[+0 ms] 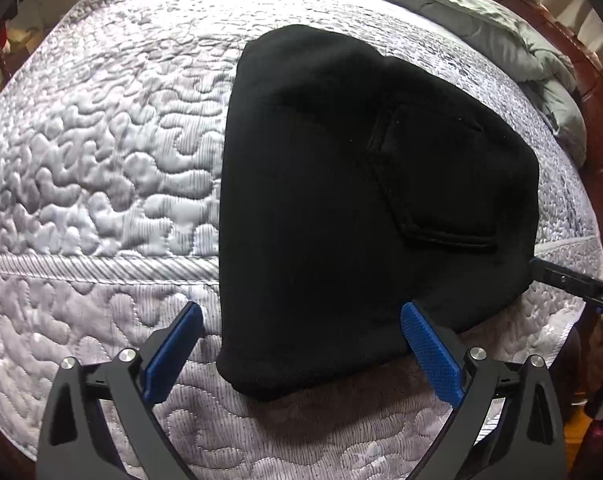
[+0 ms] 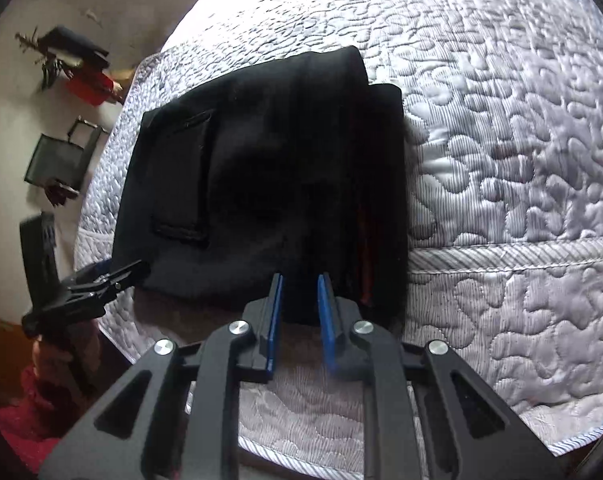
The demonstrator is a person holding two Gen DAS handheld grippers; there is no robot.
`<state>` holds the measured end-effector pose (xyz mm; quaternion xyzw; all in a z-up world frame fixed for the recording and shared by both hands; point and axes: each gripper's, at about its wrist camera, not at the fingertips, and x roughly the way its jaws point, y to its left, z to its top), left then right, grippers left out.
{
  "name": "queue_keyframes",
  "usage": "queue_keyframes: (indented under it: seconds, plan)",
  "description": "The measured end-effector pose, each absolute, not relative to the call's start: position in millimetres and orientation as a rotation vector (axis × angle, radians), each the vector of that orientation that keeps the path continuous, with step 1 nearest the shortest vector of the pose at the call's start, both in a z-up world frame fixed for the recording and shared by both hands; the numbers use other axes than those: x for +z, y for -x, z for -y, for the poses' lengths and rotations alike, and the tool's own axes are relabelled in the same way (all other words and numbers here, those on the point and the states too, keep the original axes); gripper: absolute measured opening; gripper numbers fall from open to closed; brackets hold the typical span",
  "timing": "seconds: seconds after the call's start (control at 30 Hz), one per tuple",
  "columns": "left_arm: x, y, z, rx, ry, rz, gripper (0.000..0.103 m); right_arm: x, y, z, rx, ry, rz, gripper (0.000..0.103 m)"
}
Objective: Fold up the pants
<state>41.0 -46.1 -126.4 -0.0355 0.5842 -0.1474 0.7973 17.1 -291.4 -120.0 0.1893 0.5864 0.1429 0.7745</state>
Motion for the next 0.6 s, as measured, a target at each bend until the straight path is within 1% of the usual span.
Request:
queue_keyframes:
  seconds: [0.07,0.13,0.17,0.2,0.23,0.27,0.37,0.5,0.6]
  plan:
    - [-123,-41,46,-0.317,0.079,-1.256,0.1,-116,-16,292,0.313,-0.407,-1.268,0.017]
    - [-115,-40,45,-0.317,0.067,-1.243,0.099,-107,-15,298,0.319,-0.399,-1.261,0.022]
    - [-111,-42,41,-0.319,0.063,-1.236,0.099,-101,-12,299,0.318,-0.4,-1.253,0.037]
    - [-109,-43,40,-0.325,0.059,-1.227,0.099,-93,-12,301,0.301,-0.391,-1.236,0.058]
    - [-106,-43,40,-0.331,0.054,-1.221,0.099,-85,-13,302,0.275,-0.367,-1.213,0.064]
    - [-103,-44,39,-0.334,0.048,-1.217,0.099,-81,-14,306,0.264,-0.349,-1.2,0.066]
    - [-98,-52,37,-0.34,0.034,-1.213,0.099,-71,-21,311,0.22,-0.326,-1.176,0.083]
    - [-98,-70,34,-0.339,0.022,-1.22,0.099,-82,-37,317,0.172,-0.352,-1.194,0.086]
    - [-102,-84,33,-0.342,0.019,-1.245,0.099,-96,-46,310,0.154,-0.338,-1.227,0.086]
